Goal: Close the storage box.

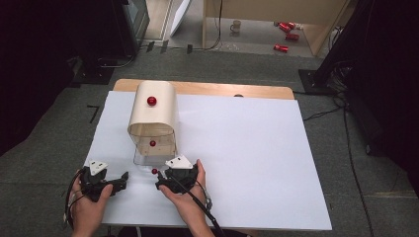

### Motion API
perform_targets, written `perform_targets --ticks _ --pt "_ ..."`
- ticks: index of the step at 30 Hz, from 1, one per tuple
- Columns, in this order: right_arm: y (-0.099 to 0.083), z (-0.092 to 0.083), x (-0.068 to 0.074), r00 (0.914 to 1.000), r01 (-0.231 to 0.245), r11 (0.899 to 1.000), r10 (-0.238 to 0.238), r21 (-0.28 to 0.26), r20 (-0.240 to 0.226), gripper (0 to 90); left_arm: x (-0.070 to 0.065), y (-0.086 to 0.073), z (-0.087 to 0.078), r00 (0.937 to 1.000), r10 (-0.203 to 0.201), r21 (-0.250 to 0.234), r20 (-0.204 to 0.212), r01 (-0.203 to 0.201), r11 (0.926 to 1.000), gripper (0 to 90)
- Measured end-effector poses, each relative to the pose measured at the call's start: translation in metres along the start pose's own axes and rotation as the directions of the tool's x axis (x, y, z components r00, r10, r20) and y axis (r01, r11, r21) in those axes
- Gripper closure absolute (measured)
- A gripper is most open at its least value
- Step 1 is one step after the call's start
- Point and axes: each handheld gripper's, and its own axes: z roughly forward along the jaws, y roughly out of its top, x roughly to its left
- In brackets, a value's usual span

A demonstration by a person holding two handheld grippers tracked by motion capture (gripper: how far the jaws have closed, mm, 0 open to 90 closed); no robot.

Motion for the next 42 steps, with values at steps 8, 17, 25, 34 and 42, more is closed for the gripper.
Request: perform_targets --ticks 8,17,25,34,42 --pt "0.017 0.01 -0.008 0.9995 -0.001 1.0 0.001 -0.005 0.033 14.0 0.0 0.0 0.0 1.0 0.0 0.0 0.0 0.0 1.0 5.8" --pt "0.028 0.016 -0.016 0.9984 -0.015 1.0 0.016 -0.023 0.053 13.6 0.0 0.0 0.0 1.0 -0.002 -0.001 0.0 0.002 1.0 5.8" --pt "0.032 0.022 -0.029 0.9976 -0.033 0.999 0.034 -0.011 0.06 11.0 0.0 0.0 0.0 1.0 -0.002 -0.001 0.0 0.002 1.0 5.8" --pt "0.025 0.009 -0.042 0.9983 -0.011 1.0 0.01 0.004 0.057 4.5 0.0 0.0 0.0 1.0 0.002 0.001 0.0 -0.002 1.0 5.8" --pt "0.01 -0.022 -0.077 0.9978 -0.001 1.0 0.001 -0.001 0.066 0.0 0.0 0.0 0.0 1.0 0.002 0.001 0.0 -0.002 1.0 5.8"
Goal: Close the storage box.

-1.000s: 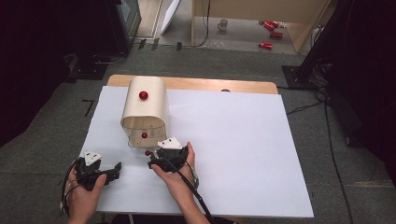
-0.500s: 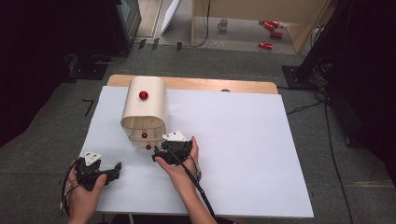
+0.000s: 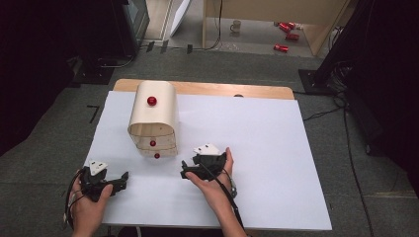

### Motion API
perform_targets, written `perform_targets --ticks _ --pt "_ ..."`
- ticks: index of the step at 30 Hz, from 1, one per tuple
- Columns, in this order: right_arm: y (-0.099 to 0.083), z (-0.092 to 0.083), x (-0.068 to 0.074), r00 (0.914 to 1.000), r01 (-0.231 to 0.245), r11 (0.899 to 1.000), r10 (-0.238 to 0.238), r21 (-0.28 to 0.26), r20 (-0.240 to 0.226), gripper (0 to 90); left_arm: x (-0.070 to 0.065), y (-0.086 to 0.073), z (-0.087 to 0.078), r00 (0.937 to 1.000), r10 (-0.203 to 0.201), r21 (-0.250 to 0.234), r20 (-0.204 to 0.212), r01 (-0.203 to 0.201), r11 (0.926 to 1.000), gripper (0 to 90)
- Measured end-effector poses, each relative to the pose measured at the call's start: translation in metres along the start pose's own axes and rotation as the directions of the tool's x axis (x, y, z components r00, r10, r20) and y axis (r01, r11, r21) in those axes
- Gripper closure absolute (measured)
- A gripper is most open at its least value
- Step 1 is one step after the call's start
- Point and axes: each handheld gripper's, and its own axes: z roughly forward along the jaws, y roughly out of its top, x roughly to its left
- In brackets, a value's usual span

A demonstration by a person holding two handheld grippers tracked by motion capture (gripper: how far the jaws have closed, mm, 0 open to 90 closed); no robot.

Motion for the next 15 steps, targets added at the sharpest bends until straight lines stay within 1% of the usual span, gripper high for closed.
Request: perform_targets --ticks 5,6,7,8,9,14,15 --pt "-0.009 -0.017 -0.026 0.9993 -0.011 1.0 0.011 -0.01 0.035 0.0 0.0 0.0 0.0 1.0 0.0 -0.001 0.0 0.0 1.0 5.8" --pt "-0.009 -0.017 -0.026 0.9993 -0.011 1.0 0.011 -0.01 0.035 0.0 0.0 0.0 0.0 1.0 0.0 -0.001 0.0 0.0 1.0 5.8" --pt "-0.013 -0.023 -0.036 0.9987 -0.015 1.0 0.016 -0.011 0.049 0.0 0.0 0.0 0.0 1.0 0.0 -0.001 0.0 0.0 1.0 5.8" --pt "-0.013 -0.023 -0.036 0.9987 -0.015 1.0 0.016 -0.011 0.049 0.0 0.0 0.0 0.0 1.0 0.0 -0.001 0.0 0.0 1.0 5.8" --pt "-0.017 -0.03 -0.045 0.9979 -0.021 1.0 0.022 -0.012 0.061 0.0 0.0 0.0 0.0 1.0 0.0 -0.001 0.0 0.0 1.0 5.8" --pt "-0.026 -0.044 -0.071 0.9942 -0.038 0.999 0.039 -0.013 0.1 0.0 0.0 0.0 0.0 1.0 0.0 -0.001 0.0 0.0 1.0 5.8" --pt "-0.026 -0.044 -0.071 0.9942 -0.038 0.999 0.039 -0.013 0.1 0.0 0.0 0.0 0.0 1.0 0.0 -0.001 0.0 0.0 1.0 5.8"
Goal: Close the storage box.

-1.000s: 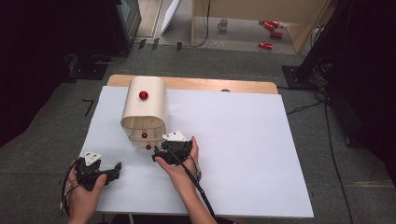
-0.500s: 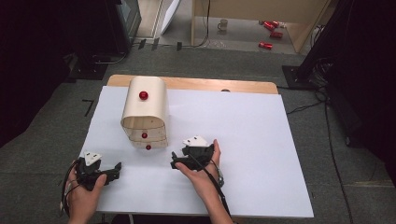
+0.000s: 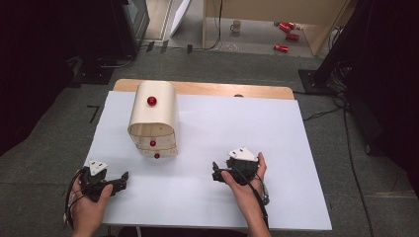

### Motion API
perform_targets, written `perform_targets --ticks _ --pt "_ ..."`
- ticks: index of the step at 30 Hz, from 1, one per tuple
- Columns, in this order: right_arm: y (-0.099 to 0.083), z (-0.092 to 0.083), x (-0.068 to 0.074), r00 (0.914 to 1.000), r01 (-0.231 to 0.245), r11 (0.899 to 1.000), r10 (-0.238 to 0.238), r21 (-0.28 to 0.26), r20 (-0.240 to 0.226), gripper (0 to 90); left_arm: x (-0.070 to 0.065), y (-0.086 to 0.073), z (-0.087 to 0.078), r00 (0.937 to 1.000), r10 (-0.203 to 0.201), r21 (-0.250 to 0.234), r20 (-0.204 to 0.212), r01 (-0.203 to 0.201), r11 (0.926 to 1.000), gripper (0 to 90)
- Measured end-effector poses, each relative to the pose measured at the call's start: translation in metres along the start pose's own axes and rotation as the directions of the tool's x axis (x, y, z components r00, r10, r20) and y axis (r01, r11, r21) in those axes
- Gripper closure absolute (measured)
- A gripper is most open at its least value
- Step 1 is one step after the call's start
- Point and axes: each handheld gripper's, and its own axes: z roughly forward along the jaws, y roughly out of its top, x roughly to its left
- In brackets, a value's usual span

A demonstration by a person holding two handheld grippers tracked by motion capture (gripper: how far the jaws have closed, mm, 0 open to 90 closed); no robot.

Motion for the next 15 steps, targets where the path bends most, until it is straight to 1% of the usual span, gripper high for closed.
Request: perform_targets --ticks 1,5,6,8,9,12,13,15 --pt "-0.004 -0.005 -0.011 0.9998 -0.008 1.0 0.008 -0.002 0.018 0.0 0.0 0.0 0.0 1.0 0.0 0.0 0.0 0.0 1.0 5.8" --pt "-0.013 -0.014 -0.033 0.9983 -0.026 1.0 0.026 -0.006 0.053 0.0 0.0 0.0 0.0 1.0 0.0 0.0 0.0 0.0 1.0 5.8" --pt "-0.013 -0.014 -0.033 0.9983 -0.026 1.0 0.026 -0.006 0.053 0.0 0.0 0.0 0.0 1.0 0.0 0.0 0.0 0.0 1.0 5.8" --pt "-0.019 -0.018 -0.043 0.9969 -0.037 0.999 0.037 -0.004 0.069 0.0 0.0 0.0 0.0 1.0 0.0 0.0 0.0 0.0 1.0 5.8" --pt "-0.025 -0.022 -0.053 0.9948 -0.047 0.999 0.047 -0.003 0.09 0.0 0.0 0.0 0.0 1.0 0.0 0.0 0.0 0.0 1.0 5.9" --pt "-0.034 -0.028 -0.067 0.9907 -0.061 0.998 0.06 0.005 0.122 0.0 0.0 0.0 0.0 1.0 0.001 -0.001 -0.001 -0.001 1.0 5.8" --pt "-0.034 -0.028 -0.067 0.9907 -0.061 0.998 0.06 0.005 0.122 0.0 0.0 0.0 0.0 1.0 0.001 -0.001 -0.001 -0.001 1.0 5.8" --pt "-0.039 -0.032 -0.077 0.9877 -0.073 0.997 0.071 0.007 0.14 0.0 0.0 0.0 0.0 1.0 0.001 -0.001 -0.001 -0.001 1.0 5.8"
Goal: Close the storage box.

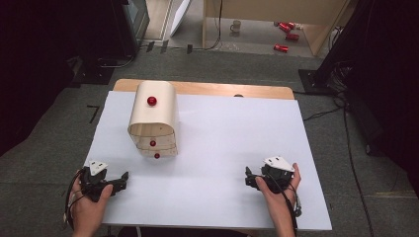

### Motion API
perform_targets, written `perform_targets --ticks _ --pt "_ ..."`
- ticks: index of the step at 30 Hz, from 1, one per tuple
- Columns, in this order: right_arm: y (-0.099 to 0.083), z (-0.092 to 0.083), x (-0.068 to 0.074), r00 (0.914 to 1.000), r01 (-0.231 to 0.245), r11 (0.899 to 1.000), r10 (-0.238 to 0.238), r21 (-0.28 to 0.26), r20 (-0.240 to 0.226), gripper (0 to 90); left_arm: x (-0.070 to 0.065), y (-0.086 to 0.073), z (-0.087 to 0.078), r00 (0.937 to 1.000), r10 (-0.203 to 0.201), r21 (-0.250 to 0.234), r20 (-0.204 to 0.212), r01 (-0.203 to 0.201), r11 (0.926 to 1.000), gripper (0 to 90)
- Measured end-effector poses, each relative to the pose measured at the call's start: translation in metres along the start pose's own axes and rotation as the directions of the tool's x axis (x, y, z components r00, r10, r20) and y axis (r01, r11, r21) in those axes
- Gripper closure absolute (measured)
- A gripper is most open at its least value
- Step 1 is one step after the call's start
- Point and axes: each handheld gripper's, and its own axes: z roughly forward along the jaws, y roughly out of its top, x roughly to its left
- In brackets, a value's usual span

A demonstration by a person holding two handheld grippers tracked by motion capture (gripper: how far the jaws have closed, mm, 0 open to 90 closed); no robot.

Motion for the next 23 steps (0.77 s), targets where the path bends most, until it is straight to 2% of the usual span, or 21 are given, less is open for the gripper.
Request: perform_targets --ticks 1,3,4,6,7,8,9,10,13,15,17,23 --pt "-0.005 -0.003 -0.011 0.9998 -0.013 1.0 0.013 0.001 0.018 0.0 0.0 0.0 0.0 1.0 0.0 0.0 0.0 0.0 1.0 5.8" --pt "-0.01 -0.006 -0.022 0.9992 -0.025 1.0 0.025 0.001 0.032 0.0 0.0 0.0 0.0 1.0 0.0 0.0 0.0 0.0 1.0 5.8" --pt "-0.01 -0.006 -0.022 0.9992 -0.025 1.0 0.025 0.001 0.032 0.0 0.0 0.0 0.0 1.0 0.0 0.0 0.0 0.0 1.0 5.8" --pt "-0.016 -0.008 -0.032 0.9981 -0.039 0.999 0.039 0.006 0.049 0.0 0.0 0.0 0.0 1.0 0.0 0.0 0.0 0.0 1.0 5.8" --pt "-0.022 -0.01 -0.043 0.9965 -0.05 0.999 0.049 0.012 0.068 0.0 0.0 0.0 0.0 1.0 0.0 0.0 0.0 0.0 1.0 5.8" --pt "-0.022 -0.01 -0.043 0.9965 -0.05 0.999 0.049 0.012 0.068 0.0 0.0 0.0 0.0 1.0 0.0 0.0 0.0 0.0 1.0 5.8" --pt "-0.028 -0.011 -0.052 0.9946 -0.067 0.997 0.066 0.021 0.08 0.0 0.0 0.0 0.0 1.0 -0.001 -0.001 0.0 0.001 1.0 5.8" --pt "-0.028 -0.011 -0.052 0.9946 -0.067 0.997 0.066 0.021 0.08 0.0 0.0 0.0 0.0 1.0 -0.001 -0.001 0.0 0.001 1.0 5.8" --pt "-0.038 -0.012 -0.07 0.9909 -0.096 0.994 0.092 0.045 0.099 0.0 0.0 0.0 0.0 1.0 0.0 0.0 0.0 0.0 1.0 5.8" --pt "-0.04 -0.013 -0.074 0.9908 -0.098 0.994 0.092 0.051 0.099 0.0 0.0 0.0 0.0 1.0 0.0 0.0 0.0 0.0 1.0 5.8" --pt "-0.047 -0.012 -0.082 0.9927 -0.105 0.991 0.1 0.084 0.068 0.0 0.0 0.0 0.0 1.0 0.0 0.0 0.0 0.0 1.0 5.8" --pt "-0.051 -0.01 -0.082 0.994 -0.093 0.992 0.088 0.082 0.066 0.0 0.0 0.0 0.0 1.0 0.0 0.0 0.0 0.0 1.0 5.8"
